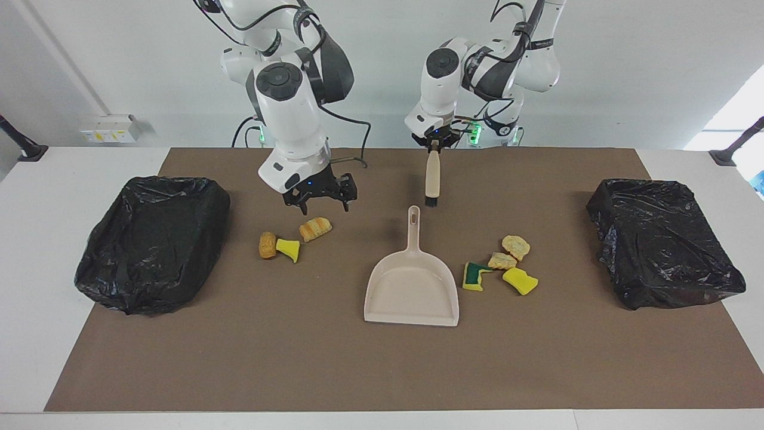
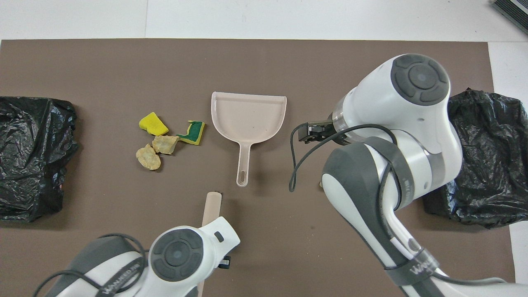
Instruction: Sweep and dump trash in bin
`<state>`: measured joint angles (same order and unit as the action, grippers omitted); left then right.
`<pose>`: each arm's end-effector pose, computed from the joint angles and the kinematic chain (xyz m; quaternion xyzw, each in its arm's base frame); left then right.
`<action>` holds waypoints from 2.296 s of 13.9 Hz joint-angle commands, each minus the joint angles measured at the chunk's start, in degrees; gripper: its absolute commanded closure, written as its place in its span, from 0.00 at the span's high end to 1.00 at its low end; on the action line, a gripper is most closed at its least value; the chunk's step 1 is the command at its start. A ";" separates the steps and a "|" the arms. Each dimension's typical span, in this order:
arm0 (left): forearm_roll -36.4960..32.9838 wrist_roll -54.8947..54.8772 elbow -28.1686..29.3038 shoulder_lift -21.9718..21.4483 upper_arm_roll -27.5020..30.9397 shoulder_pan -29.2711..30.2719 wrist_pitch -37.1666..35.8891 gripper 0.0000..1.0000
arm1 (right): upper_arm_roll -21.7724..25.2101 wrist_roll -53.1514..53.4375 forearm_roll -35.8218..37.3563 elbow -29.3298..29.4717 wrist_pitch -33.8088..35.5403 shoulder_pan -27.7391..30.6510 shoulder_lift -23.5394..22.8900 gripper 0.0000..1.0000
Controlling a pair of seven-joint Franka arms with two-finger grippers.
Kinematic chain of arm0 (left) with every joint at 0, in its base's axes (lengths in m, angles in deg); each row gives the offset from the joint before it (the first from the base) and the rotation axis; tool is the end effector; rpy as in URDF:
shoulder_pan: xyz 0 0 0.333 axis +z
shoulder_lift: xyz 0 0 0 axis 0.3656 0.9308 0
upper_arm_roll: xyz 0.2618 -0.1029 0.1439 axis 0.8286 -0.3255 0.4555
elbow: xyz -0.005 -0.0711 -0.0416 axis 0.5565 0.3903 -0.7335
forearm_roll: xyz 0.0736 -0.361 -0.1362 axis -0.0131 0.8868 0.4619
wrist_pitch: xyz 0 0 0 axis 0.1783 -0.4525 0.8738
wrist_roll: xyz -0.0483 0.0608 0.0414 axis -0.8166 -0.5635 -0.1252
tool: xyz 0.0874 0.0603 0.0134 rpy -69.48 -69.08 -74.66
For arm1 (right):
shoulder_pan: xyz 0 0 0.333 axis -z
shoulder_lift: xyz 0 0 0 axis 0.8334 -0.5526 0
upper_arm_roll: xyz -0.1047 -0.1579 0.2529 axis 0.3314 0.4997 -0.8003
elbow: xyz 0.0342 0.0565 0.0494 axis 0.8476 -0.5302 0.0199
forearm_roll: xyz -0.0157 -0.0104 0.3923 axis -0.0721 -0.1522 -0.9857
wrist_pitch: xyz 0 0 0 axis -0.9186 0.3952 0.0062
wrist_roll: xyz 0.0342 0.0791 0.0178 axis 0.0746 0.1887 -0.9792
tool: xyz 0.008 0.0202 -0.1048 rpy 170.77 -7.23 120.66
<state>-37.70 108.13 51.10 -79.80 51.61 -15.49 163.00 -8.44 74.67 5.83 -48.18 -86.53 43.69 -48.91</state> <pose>0.3156 -0.2848 0.4208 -0.9879 0.0980 0.1169 0.0277 0.5794 0.2423 0.4904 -0.9989 -0.0058 0.0054 0.0454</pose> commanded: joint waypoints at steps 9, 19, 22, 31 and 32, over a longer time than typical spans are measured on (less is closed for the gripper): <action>0.04 -24.24 -10.81 4.13 -0.18 31.65 -7.10 0.00 | 0.23 19.13 4.88 2.08 -12.57 -13.07 -10.15 1.00; -4.10 -28.37 -16.98 13.73 -0.18 38.87 5.03 0.00 | 0.15 25.21 11.04 0.16 -19.43 -16.94 -15.09 0.86; -4.10 -28.37 -16.98 13.73 -0.18 38.87 4.85 0.00 | 0.23 25.21 11.13 -0.63 -18.65 -17.64 -14.83 0.75; -11.30 -28.28 -22.96 21.28 -0.18 39.13 6.35 0.00 | 0.06 18.03 12.18 -0.63 -14.79 -17.83 -12.64 0.00; -11.30 -28.11 -22.61 21.55 -0.18 39.22 6.87 0.00 | -0.03 13.04 11.57 -0.63 -13.12 -17.30 -11.94 0.00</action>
<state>-47.91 80.03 29.85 -59.48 52.00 22.80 169.61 -8.22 93.83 17.13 -47.92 -102.19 25.38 -63.49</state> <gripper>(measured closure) 0.744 0.683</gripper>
